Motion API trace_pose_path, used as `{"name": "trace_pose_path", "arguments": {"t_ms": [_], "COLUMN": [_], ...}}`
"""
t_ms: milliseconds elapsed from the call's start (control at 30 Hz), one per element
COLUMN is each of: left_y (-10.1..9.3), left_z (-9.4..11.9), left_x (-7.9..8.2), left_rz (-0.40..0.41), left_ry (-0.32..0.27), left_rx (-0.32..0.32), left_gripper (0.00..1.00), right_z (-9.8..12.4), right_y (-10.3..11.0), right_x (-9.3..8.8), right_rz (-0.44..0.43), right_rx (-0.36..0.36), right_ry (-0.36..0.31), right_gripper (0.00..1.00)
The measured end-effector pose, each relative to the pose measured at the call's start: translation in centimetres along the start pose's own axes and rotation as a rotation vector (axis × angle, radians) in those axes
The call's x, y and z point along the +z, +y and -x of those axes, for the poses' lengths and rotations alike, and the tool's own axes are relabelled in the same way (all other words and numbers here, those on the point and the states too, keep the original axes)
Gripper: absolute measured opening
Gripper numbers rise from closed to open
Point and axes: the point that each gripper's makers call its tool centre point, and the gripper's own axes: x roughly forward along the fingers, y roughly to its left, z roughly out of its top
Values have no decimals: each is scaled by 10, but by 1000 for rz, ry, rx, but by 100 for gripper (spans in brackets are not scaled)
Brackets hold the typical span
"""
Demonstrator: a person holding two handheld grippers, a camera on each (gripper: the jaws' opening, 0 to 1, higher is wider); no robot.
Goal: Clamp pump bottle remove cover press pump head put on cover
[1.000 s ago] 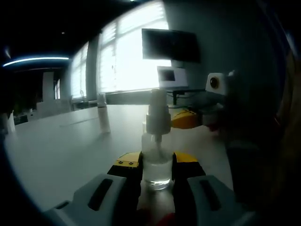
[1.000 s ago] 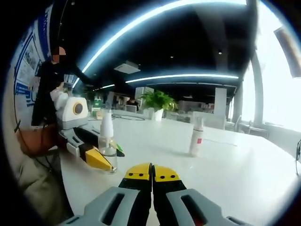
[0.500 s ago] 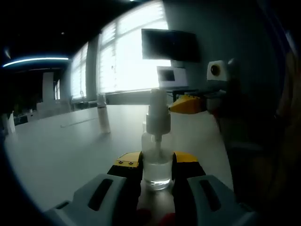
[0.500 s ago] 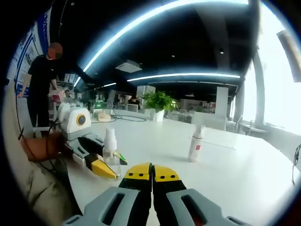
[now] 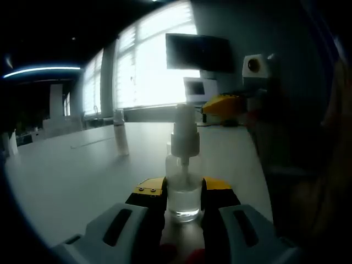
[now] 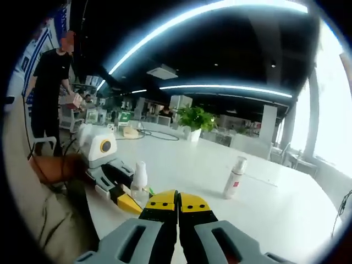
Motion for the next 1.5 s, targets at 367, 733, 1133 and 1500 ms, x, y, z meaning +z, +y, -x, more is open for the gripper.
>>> {"name": "trace_pose_path", "arguments": {"t_ms": [367,733,1133,1500], "left_y": [1,1,1,2], "left_z": [0,1,2,3], "left_x": [0,1,5,7], "left_rz": [0,0,30,47], "left_ry": [0,-4,-27,-33], "left_rx": [-4,-7,-7,-9], "left_gripper": [16,16,16,16], "right_z": [-1,-4,-18,-35], "right_y": [-2,-3,22,39], "right_x": [21,35,43,46], "right_rz": [90,175,257,355], "right_rx": [13,45,158,259], "right_ry": [48,104,184,281], "right_gripper": [0,0,0,0]}}
